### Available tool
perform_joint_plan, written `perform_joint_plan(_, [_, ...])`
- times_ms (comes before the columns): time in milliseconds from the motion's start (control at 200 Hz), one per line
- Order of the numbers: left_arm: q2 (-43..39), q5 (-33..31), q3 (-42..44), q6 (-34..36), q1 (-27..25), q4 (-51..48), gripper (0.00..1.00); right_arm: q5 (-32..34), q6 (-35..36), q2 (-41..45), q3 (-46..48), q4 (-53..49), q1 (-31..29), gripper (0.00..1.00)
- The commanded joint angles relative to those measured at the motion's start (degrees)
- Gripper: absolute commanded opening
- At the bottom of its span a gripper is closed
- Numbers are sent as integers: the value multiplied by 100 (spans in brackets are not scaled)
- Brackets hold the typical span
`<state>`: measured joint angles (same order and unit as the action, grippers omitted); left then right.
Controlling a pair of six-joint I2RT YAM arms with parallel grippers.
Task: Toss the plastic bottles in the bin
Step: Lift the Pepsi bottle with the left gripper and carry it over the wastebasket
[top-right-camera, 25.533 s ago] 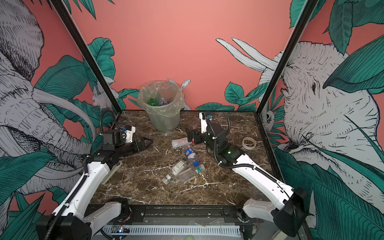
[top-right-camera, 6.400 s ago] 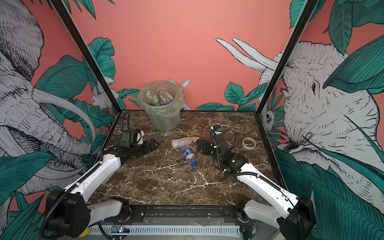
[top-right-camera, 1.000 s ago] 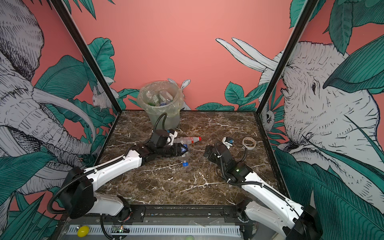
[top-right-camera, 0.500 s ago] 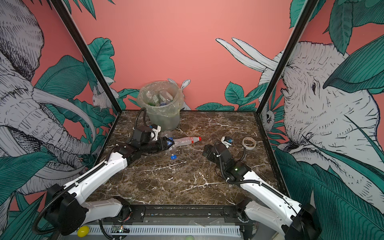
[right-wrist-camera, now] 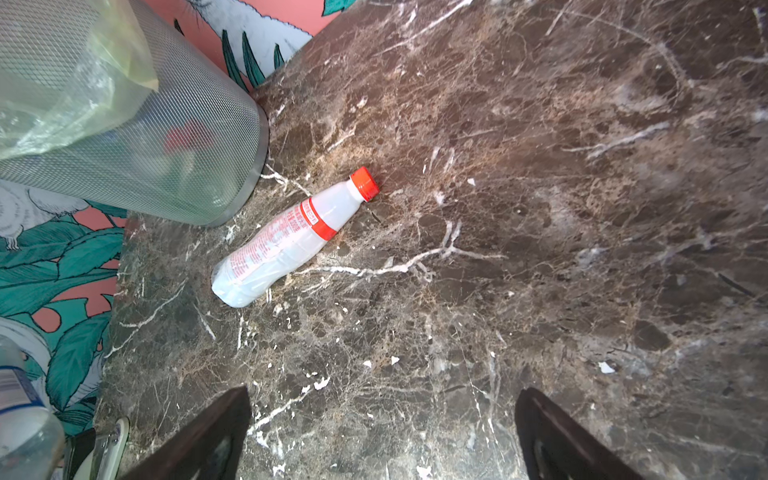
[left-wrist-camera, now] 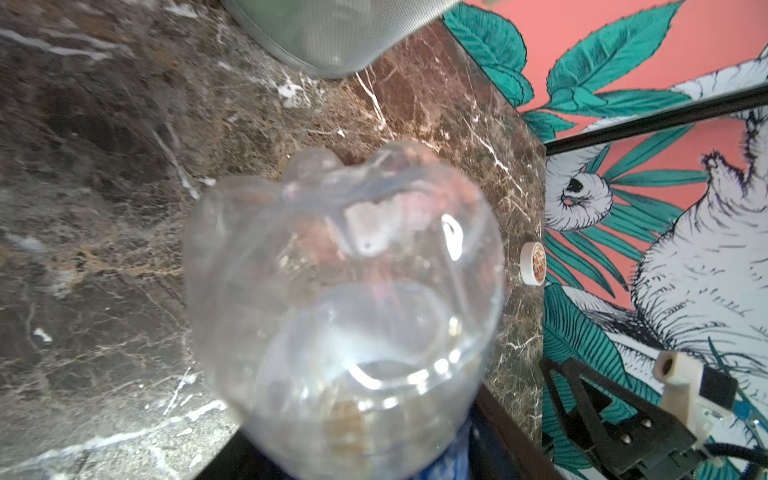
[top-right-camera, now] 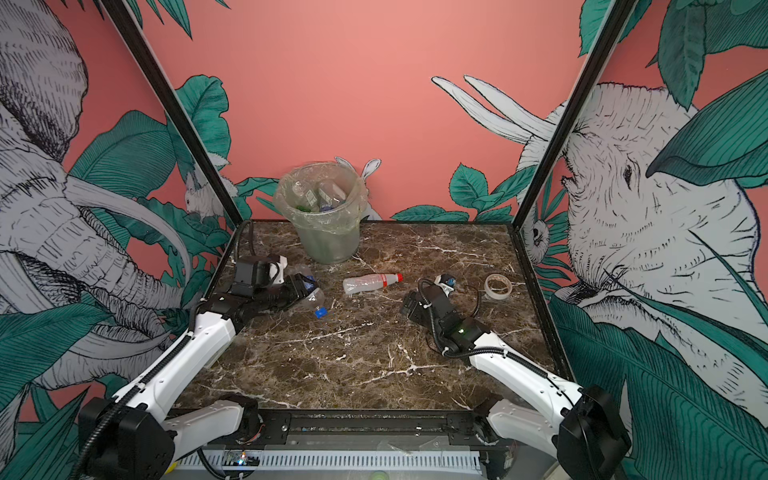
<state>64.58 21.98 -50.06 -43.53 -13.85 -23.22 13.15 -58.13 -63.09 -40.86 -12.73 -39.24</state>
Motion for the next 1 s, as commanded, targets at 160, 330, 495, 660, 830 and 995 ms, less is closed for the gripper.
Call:
perform_joint_plan(160, [55, 410, -67, 351, 675, -103, 61, -46, -85, -134, -247, 152, 46, 99])
perform_joint_plan(330, [255, 635, 9, 448, 1122, -17, 61, 71, -9, -168, -263, 201, 66, 99])
perform_joint_plan(495, [253, 747, 159, 367, 1510, 133, 61, 59, 36, -290, -317, 209, 115, 99])
perform_joint_plan(660, [191, 903, 386, 88, 1712, 435, 61, 8, 91, -388, -335, 224, 153, 99])
perform_joint_plan(830, [-22, 824, 496, -363, 1833, 775, 60, 45, 100, -315, -233, 273, 196, 99])
perform_joint_plan(995, [-9, 614, -57, -315, 1834, 469, 61, 102, 82, -139, -55, 306, 229, 99])
